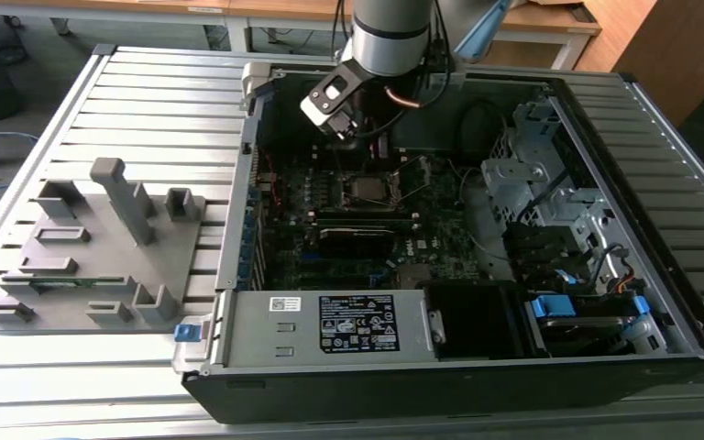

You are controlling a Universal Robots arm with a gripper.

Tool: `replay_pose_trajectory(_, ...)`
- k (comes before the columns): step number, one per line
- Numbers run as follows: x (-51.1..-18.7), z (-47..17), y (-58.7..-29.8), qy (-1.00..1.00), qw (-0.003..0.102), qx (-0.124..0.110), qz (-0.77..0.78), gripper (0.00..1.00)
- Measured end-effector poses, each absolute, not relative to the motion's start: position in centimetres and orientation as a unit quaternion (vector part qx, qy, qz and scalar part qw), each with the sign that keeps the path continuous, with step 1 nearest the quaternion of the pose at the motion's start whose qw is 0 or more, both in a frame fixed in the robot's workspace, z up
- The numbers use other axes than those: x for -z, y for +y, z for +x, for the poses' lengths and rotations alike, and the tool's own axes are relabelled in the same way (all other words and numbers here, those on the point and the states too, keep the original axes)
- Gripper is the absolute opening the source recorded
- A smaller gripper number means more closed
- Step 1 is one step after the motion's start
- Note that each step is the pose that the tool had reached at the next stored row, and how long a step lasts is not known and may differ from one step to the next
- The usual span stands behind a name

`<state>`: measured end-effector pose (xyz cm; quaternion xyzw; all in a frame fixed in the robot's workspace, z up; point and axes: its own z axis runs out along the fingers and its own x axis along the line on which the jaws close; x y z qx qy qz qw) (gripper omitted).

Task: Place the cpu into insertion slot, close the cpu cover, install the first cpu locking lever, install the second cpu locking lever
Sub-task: 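Close the cpu cover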

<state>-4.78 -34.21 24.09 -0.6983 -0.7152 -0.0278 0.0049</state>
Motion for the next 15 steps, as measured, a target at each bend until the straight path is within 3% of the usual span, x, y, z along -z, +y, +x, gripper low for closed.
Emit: replay_pose_trajectory(15, -26.4, -4.8, -34.2, -0.715, 0.005, 0.028, -0.698, 0.11)
